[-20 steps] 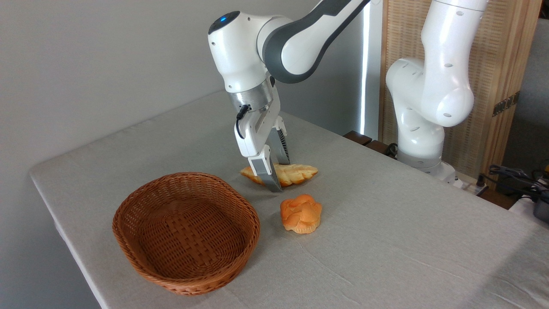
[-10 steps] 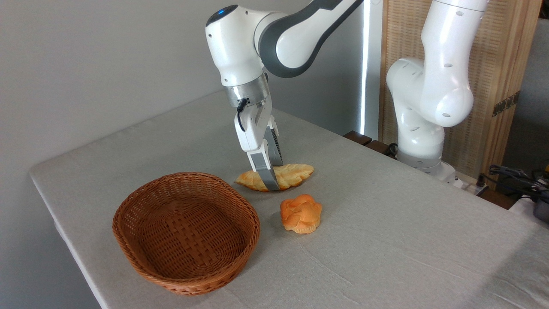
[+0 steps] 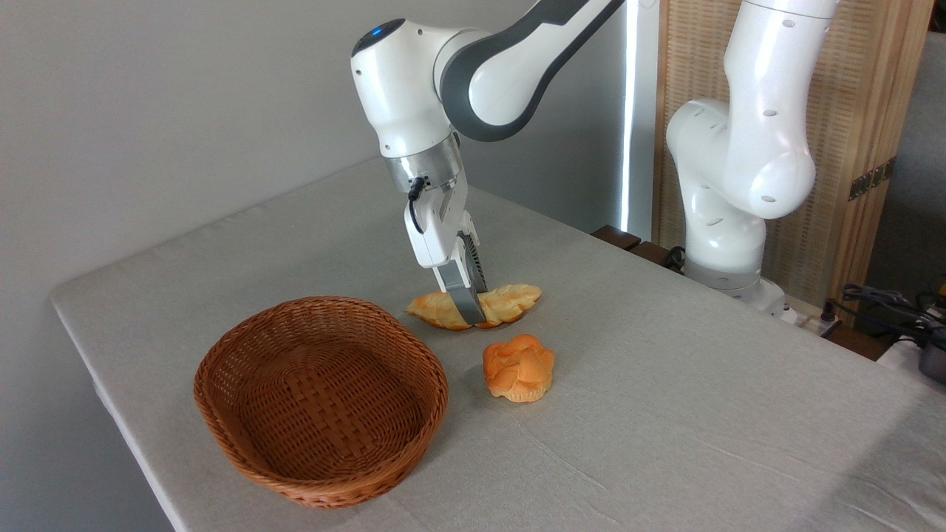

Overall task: Put bread into the basket
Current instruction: 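Lift the bread roll and carry it over the wicker basket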

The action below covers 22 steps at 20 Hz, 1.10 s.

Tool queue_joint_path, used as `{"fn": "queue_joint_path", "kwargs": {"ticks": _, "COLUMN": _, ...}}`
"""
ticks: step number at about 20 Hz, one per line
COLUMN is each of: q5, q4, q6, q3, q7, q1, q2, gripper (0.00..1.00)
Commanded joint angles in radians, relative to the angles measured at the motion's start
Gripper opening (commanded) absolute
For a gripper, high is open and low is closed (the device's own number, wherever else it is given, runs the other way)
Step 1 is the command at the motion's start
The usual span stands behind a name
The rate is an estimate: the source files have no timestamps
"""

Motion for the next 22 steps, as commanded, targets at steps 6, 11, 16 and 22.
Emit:
{"fn": "queue_joint_path", "kwargs": {"ticks": 6, "q5": 0.021, "q4": 0.066, "q6": -0.005, "q3": 0.017, "q7": -0.095, "q1": 0.001, "q2": 0.018, "gripper": 0.19}}
{"fn": "queue_joint_path", "kwargs": {"ticks": 11, "q5": -0.063, "q4": 0.253, "q6": -0.207, "q3": 0.022, "q7": -0.129, "q1": 0.007, "q2": 0.023, "gripper": 0.23}}
{"fn": "queue_joint_path", "kwargs": {"ticks": 16, "q5": -0.206, "q4": 0.417, "q6": -0.278, "q3": 0.115, "q7": -0.169, "q1": 0.015, "q2": 0.026, "gripper": 0.28}}
{"fn": "queue_joint_path", "kwargs": {"ticks": 22, "q5": -0.326, "q4": 0.494, "q6": -0.182, "q3": 0.177, "q7": -0.263, "q1": 0.015, "q2": 0.095, "gripper": 0.32}}
